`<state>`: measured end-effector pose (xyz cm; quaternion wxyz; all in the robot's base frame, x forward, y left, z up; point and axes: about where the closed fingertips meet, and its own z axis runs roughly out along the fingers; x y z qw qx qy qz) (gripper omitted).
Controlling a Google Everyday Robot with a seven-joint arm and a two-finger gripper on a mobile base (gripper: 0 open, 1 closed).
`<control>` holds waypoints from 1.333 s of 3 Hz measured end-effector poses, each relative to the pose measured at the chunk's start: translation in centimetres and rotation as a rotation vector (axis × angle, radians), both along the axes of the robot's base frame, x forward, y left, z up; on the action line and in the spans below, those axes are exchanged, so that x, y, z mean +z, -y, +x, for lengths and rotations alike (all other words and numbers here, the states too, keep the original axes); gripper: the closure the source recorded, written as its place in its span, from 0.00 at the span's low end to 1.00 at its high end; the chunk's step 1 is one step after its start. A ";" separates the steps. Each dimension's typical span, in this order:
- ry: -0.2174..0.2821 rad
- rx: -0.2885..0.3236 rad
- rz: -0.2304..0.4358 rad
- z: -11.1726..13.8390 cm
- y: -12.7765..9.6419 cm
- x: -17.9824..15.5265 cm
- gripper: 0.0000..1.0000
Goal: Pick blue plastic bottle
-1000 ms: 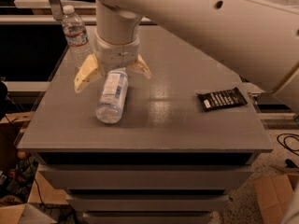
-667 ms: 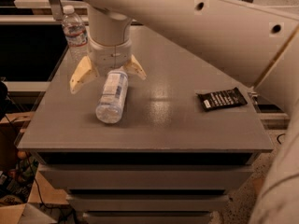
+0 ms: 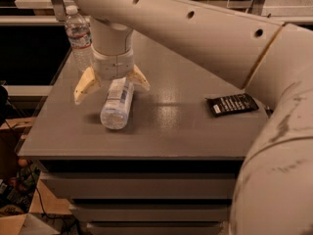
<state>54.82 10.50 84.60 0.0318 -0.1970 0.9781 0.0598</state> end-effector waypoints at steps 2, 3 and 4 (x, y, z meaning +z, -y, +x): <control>-0.042 0.032 0.003 -0.5 0.2 -1.9 0.41; -0.042 0.038 0.002 -0.5 0.2 -1.7 0.65; -0.042 0.038 0.002 -0.5 0.2 -1.4 0.87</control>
Offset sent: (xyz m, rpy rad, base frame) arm -0.0090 -0.0037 -0.0224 0.0021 0.0605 0.0612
